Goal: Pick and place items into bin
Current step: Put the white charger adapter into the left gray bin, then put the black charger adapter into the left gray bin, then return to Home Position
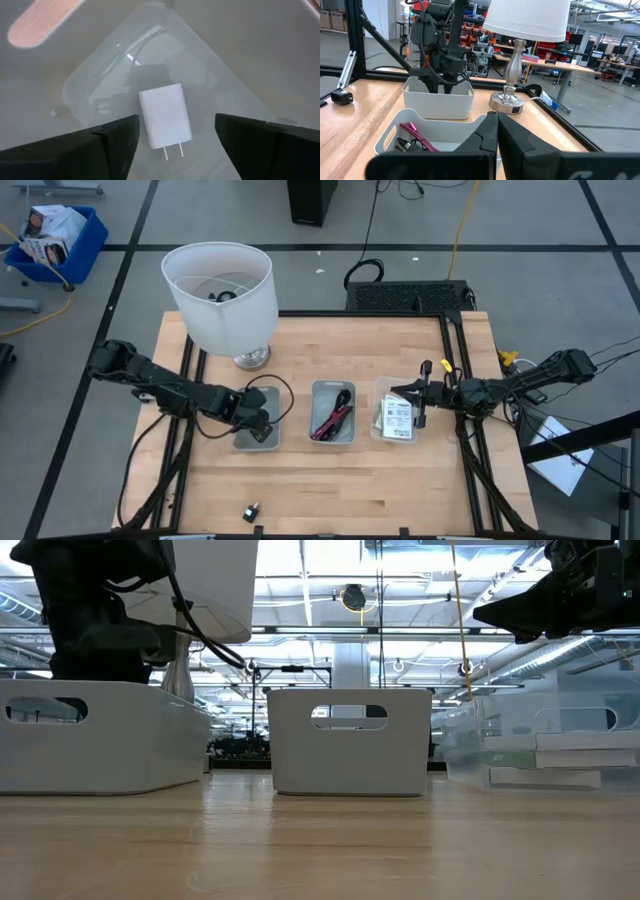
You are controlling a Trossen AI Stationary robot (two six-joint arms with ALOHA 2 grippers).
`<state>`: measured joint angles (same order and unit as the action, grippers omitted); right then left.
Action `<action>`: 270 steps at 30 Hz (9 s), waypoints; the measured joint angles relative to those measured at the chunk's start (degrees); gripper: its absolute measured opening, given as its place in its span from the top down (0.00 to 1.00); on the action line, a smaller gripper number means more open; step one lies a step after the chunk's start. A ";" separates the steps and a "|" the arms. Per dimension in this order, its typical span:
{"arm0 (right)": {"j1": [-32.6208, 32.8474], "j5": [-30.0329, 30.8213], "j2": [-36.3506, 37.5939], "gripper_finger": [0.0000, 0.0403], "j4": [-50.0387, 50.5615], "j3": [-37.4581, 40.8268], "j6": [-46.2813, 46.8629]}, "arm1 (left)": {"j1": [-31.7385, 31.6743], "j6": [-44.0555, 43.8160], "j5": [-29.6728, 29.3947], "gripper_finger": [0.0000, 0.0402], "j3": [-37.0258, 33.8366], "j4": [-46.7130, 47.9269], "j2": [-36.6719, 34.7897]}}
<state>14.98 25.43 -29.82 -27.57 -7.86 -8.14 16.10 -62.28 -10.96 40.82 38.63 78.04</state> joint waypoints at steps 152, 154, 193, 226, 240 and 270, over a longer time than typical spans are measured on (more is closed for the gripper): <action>-0.02 -0.02 -0.11 0.99 -0.65 -0.02 1.01 | 24.60 -7.83 -3.51 0.63 26.96 7.64 10.04; 0.00 -0.02 -0.11 0.99 -0.48 -0.02 1.03 | 22.42 -5.61 -9.28 0.63 29.06 16.01 7.63; -0.01 0.00 -0.16 0.99 -0.90 0.00 1.36 | -10.65 23.07 3.51 0.63 3.27 -3.47 4.39; -0.02 0.00 -0.16 0.99 -0.90 0.00 1.01 | -10.46 28.35 3.45 0.35 3.36 -2.81 4.36; -0.02 -0.13 -0.20 0.99 -0.07 0.00 -2.00 | -1.67 43.70 0.39 0.79 16.94 3.54 -0.59; -13.46 -17.36 7.01 1.00 -1.78 5.22 4.50 | 4.28 75.66 -7.59 1.00 -27.90 -54.76 -48.68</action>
<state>1.52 8.07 -22.80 -29.35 -2.63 -3.64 20.38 13.38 -18.55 12.92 -16.13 29.36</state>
